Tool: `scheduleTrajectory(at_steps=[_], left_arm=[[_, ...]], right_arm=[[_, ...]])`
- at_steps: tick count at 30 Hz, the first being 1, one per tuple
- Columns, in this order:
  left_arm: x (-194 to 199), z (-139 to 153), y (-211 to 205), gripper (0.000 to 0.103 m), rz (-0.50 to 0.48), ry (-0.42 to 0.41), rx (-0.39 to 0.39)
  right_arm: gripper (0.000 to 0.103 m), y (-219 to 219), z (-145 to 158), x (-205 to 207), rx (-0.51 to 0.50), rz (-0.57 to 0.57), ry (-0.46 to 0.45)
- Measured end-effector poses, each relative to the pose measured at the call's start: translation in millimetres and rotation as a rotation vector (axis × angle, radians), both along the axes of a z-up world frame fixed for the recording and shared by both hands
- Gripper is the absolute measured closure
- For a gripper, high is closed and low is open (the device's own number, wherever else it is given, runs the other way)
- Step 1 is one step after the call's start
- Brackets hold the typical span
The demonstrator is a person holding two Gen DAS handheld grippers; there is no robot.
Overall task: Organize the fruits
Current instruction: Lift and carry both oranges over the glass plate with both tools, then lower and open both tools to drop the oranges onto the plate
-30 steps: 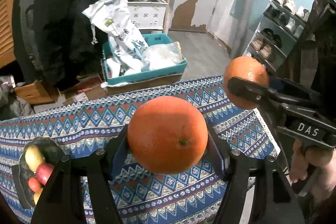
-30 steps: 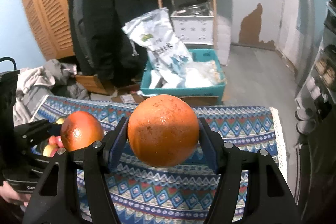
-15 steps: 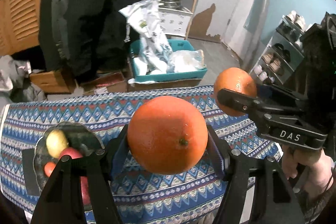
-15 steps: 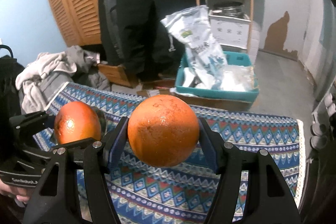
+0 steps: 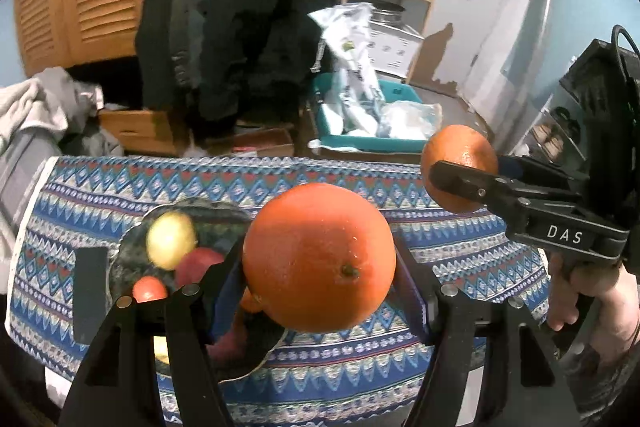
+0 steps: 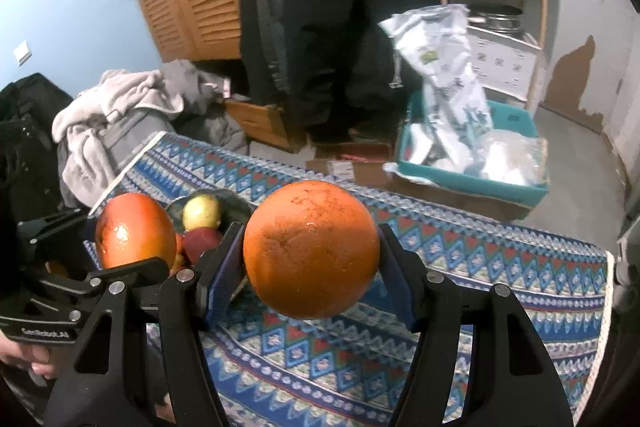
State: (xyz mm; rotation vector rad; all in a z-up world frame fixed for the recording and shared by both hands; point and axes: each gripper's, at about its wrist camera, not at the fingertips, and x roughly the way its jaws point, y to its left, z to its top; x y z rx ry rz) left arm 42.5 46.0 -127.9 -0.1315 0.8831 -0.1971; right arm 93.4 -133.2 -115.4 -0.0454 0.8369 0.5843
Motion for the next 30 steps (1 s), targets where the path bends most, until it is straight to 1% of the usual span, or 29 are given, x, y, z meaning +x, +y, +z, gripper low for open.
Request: scheduleTrajectory(at_steps=[5,12,21,30], left_arm=[[-4,-9,28,0.034,0.047,0.012,-0.005],[-1,-24,62,0.034,0.108,0.038,-0.017],[6,-60,98,0.033,0.179,0.113,-0.030],[17,-94,117,0.034,0.226,0.181,-0.030]], right_arm=[[0.038,28,-6,4,-0.017,0.041,0.009],[0.038,63,-21,11,-0.029,0.086,0.047],[0.038,104,-47,21,-0.041,0.143,0.111],[0.038,136,-79,35,-0.056,0.174,0.190]])
